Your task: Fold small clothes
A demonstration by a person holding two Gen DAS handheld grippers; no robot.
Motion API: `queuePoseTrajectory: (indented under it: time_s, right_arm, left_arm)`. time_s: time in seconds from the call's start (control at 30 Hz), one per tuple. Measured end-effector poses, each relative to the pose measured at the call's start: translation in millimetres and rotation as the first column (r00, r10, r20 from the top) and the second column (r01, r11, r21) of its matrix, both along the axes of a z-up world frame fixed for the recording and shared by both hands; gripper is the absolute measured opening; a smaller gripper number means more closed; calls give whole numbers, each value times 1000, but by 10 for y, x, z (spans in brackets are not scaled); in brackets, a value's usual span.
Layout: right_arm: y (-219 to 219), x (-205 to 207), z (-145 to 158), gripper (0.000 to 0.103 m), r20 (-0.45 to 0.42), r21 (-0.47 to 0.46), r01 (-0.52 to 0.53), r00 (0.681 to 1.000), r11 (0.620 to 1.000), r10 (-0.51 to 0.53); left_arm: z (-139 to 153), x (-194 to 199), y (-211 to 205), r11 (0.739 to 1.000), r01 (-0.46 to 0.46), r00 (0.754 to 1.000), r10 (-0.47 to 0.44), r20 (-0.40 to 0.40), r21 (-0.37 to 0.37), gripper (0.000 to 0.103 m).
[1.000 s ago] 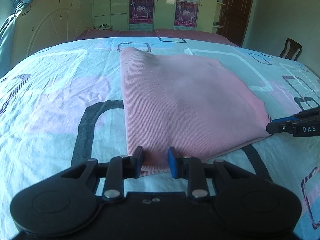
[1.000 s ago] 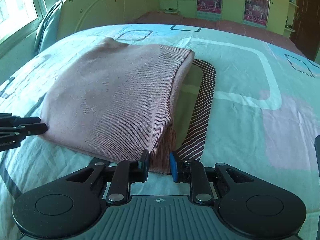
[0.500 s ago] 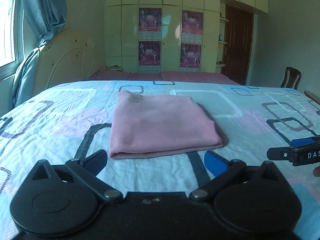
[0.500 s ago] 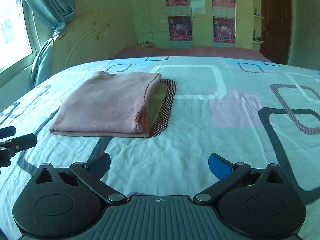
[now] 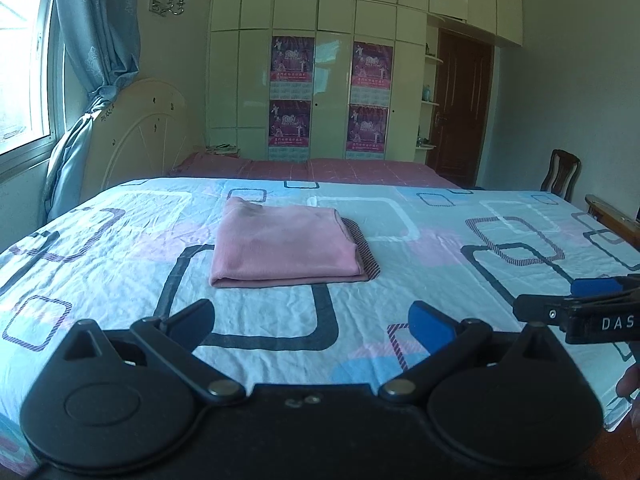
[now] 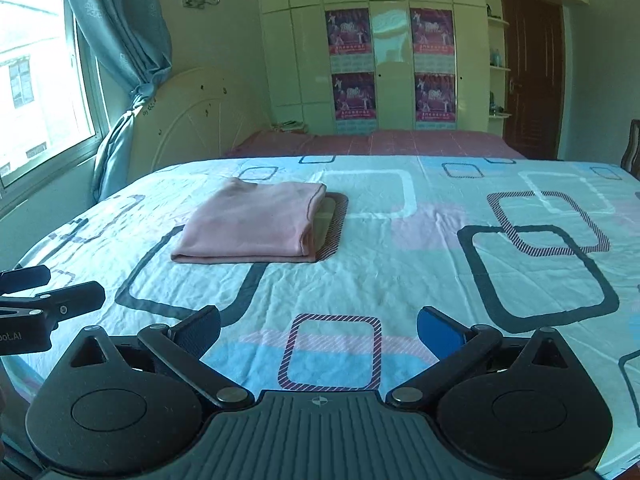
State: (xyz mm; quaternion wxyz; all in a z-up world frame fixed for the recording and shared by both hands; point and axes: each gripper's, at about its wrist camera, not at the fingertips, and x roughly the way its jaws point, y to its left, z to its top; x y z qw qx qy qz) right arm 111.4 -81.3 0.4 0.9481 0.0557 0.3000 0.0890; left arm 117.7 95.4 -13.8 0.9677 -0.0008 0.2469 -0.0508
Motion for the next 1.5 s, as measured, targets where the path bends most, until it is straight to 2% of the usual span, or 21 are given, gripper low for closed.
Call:
queuePoseTrajectory:
  time_s: [0.17, 0.43, 1.5]
  right_arm:
    - [12, -207, 110, 103, 28, 17, -11, 1000, 1000, 10]
    - [-75, -320, 242, 103, 67, 21, -10, 998, 1000, 8]
    - [-134, -394, 244, 103, 69, 19, -16, 998, 1000, 14]
  left_arm:
    - [87, -194, -1, 1000, 2, 1000, -2, 22, 5, 103]
    - [201, -320, -84, 1000, 5, 998, -7, 66, 24, 103]
    - [211, -351, -69, 999, 5, 996, -8, 84, 37, 102]
